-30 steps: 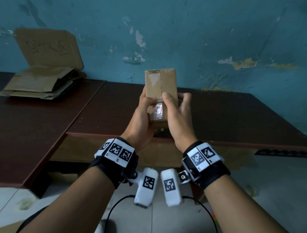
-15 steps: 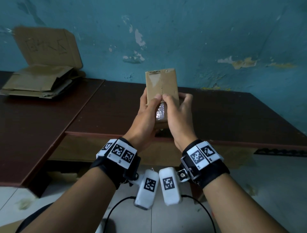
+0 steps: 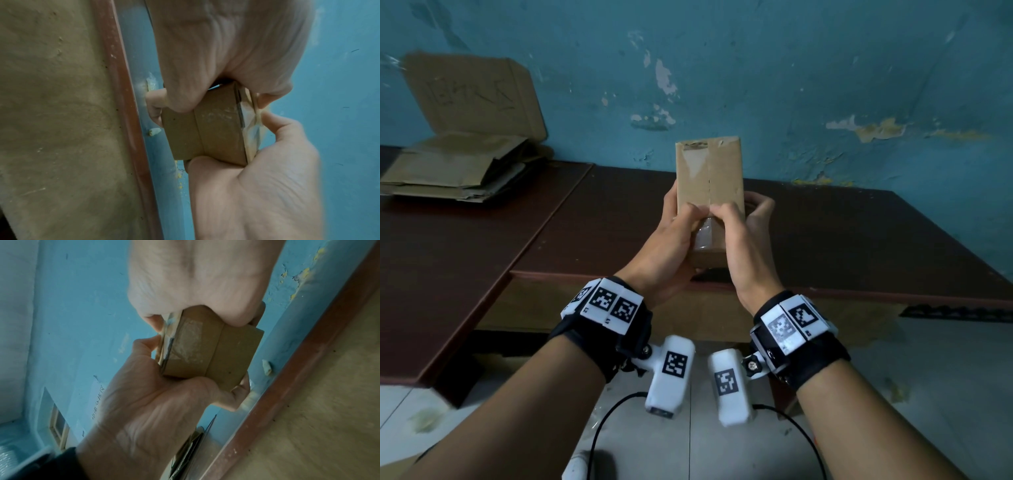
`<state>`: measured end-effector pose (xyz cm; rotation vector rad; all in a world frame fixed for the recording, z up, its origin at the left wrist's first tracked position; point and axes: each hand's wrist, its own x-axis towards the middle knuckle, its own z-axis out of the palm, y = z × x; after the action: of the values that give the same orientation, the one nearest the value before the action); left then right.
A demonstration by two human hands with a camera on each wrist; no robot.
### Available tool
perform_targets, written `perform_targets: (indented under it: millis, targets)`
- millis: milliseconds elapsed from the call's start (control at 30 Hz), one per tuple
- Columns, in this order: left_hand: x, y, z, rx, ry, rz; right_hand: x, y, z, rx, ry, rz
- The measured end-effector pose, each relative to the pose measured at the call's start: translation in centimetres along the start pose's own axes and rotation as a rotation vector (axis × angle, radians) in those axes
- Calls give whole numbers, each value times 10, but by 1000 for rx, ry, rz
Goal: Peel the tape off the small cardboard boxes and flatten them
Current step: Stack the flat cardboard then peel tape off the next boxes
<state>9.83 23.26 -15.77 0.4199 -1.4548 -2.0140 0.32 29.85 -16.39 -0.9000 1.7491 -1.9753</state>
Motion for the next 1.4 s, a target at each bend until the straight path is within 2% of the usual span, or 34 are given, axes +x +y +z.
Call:
perform_targets:
  millis: [400,867,1133,1400]
  targets:
    - [-3,-1,-2,-71,-27,-19,3,-1,3,-88,68,-48]
    - [-3,-2,1,-130,-22,-70,7,-2,-5,-33,29,43]
    - [-5,1,-2,-174,-14,-89,1,-6,-3,-46,13,1]
    - [1,-1,-6,-235,-30,-23,1,-11,-1,-9,36,-20]
